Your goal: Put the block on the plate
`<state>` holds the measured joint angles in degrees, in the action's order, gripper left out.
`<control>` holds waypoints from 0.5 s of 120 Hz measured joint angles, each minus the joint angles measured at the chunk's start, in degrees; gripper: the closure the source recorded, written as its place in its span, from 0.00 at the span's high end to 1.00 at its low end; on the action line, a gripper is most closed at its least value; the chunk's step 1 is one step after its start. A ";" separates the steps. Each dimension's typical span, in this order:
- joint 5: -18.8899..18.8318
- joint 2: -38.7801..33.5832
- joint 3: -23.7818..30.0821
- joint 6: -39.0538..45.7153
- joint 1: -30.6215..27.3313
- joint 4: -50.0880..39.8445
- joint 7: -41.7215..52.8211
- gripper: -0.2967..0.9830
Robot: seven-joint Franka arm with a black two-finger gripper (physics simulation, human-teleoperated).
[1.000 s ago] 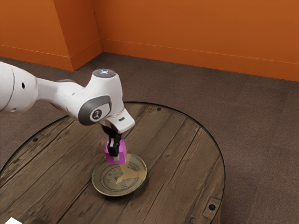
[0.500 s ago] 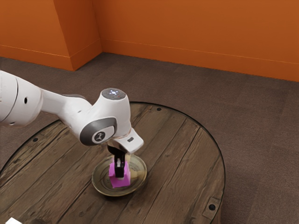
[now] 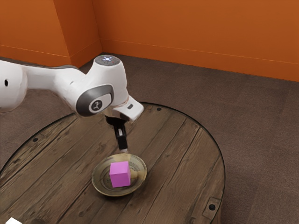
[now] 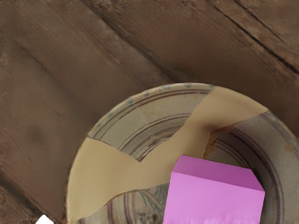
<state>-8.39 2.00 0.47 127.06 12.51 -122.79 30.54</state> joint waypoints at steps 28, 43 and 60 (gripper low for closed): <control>0.19 -1.10 -1.59 -7.57 -2.03 6.61 -2.57 0.76; -0.14 -1.16 -3.09 -11.77 -2.14 11.19 -4.34 0.77; -0.36 -1.11 -5.60 -15.53 -1.28 15.63 -6.27 0.77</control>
<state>-8.75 0.90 -5.13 111.53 11.24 -107.16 24.27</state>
